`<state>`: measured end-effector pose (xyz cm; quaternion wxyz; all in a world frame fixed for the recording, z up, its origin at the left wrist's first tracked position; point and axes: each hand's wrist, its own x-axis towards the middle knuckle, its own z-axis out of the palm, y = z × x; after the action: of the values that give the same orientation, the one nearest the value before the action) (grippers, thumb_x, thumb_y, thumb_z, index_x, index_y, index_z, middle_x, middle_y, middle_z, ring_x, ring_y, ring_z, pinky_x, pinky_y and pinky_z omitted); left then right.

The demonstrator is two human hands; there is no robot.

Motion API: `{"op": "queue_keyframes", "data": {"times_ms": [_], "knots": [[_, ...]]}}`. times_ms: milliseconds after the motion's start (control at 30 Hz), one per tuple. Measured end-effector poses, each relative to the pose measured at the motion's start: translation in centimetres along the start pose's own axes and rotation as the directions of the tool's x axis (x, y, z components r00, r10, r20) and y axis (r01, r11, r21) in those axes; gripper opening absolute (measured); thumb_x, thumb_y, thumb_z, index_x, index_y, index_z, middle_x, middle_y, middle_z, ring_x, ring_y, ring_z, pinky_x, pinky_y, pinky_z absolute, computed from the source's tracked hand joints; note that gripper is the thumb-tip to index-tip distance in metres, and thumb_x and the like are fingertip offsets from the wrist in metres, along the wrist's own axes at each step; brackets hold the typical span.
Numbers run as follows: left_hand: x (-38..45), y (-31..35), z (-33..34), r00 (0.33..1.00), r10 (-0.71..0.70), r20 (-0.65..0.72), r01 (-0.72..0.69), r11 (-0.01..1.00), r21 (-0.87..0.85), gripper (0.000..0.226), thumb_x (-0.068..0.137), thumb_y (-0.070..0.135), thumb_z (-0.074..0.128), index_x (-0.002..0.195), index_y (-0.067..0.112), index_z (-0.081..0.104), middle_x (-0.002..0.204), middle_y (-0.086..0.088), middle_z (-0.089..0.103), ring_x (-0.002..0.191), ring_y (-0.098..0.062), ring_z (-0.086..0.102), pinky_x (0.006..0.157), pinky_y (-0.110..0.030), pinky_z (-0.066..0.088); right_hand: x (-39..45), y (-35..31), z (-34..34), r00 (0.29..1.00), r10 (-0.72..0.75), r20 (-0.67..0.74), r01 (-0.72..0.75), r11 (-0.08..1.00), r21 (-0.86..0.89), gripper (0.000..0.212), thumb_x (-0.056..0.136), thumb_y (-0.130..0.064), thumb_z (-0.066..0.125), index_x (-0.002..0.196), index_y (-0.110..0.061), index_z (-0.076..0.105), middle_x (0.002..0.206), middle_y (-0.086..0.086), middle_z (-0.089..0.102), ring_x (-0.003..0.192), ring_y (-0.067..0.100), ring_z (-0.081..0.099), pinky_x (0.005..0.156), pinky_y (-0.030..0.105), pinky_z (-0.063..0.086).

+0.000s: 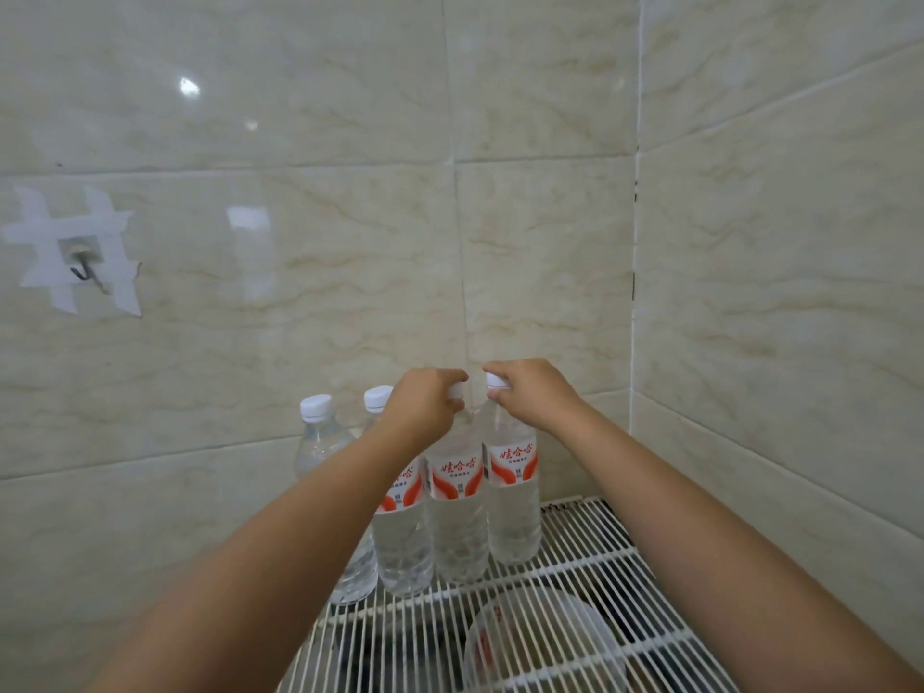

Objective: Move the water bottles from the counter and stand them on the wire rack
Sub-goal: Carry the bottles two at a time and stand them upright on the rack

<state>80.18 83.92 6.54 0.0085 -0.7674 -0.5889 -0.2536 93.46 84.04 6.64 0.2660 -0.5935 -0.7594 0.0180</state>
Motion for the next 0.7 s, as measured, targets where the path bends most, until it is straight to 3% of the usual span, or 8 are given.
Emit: {"op": "queue_keyframes", "data": {"times_ms": [333,700], "knots": [[-1.0,-1.0,0.6,0.997,0.038,-0.074,-0.039,0.999,-0.02,0.042,0.096,0.017,0.046,0.137,0.014,0.042,0.132,-0.008,0.053,0.12,-0.023,0.05,0.098,-0.028,0.039,0.0,-0.2,1.6,0.999,0.007,-0.036,-0.006,1.0,0.008,0.045,0.096,-0.019,0.042,0.141,-0.016,0.033,0.141,0.012,0.047,0.129,0.028,0.043,0.104,0.037,0.038],[-1.0,-1.3,0.2,0.997,0.072,0.011,-0.072,0.997,0.022,0.045,0.097,0.017,0.044,0.141,0.015,0.035,0.135,-0.008,0.049,0.123,-0.023,0.047,0.099,-0.027,0.037,0.2,-0.8,0.7,0.997,0.043,0.059,-0.042,0.999,-0.028,0.047,0.097,-0.021,0.042,0.142,-0.017,0.03,0.144,0.013,0.042,0.131,0.029,0.041,0.105,0.036,0.037]]}}
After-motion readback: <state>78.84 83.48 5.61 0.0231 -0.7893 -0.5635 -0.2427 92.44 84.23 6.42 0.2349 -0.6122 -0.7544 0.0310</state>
